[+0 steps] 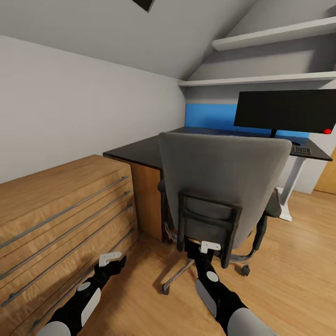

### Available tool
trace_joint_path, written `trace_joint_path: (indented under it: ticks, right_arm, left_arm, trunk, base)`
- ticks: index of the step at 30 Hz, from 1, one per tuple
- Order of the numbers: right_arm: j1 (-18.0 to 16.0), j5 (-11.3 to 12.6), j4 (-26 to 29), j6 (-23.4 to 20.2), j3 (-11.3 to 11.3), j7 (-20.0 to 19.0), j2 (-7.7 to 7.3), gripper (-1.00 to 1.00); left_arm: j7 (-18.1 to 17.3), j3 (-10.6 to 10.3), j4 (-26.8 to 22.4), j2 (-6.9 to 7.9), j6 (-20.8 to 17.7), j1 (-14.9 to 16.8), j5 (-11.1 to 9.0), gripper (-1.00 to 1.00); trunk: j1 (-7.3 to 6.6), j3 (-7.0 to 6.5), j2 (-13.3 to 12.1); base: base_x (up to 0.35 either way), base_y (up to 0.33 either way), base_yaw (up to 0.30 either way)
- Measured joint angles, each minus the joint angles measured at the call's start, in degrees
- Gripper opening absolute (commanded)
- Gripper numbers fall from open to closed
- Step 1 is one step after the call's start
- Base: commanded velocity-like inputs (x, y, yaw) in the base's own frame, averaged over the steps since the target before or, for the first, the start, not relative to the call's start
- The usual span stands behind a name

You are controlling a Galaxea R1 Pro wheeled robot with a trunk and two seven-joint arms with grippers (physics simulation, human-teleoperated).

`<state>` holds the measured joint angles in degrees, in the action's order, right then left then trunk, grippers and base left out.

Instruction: In the bedroom, organize the workspace by keeping the computer under the desk, ensuring the monitor is on the desk, placing the keyboard on the desk next to the monitor, placing the mouse on the desk next to the keyboard, moving the folder from the swivel chair onto the desk next to the mouse, stacking the notebook on top of the folder with the pen on top of the notebook, and positioning the swivel chair next to the desk.

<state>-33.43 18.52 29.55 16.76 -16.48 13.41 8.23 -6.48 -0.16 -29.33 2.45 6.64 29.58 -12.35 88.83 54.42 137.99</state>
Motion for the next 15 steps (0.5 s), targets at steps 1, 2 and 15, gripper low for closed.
trace_joint_path:
  ticks: [1, 2, 15]
  right_arm:
    - [0.0, -0.03, 0.01, 0.0, -0.01, 0.0, 0.0, 1.0]
    - [0.0, -0.04, 0.01, 0.0, -0.01, 0.0, 0.0, 1.0]
    - [0.0, -0.11, -0.1, 0.56, 0.01, -0.38, -0.2, 1.0]
  left_arm:
    - [-0.02, 0.0, 0.0, 0.0, -0.01, 0.0, 0.0, 1.0]
    - [-0.03, 0.0, 0.0, 0.0, -0.04, 0.0, 0.0, 1.0]
    - [-0.04, 0.0, 0.0, 0.0, 0.0, 0.0, 0.0, 1.0]
  trunk:
    - [0.01, 0.0, 0.0]
    - [0.01, 0.0, 0.0]
    - [0.02, 0.01, 0.0]
  base:
    - [-0.159, 0.031, 0.012]
    - [-0.197, 0.062, 0.008]
    - [-0.263, 0.15, 0.001]
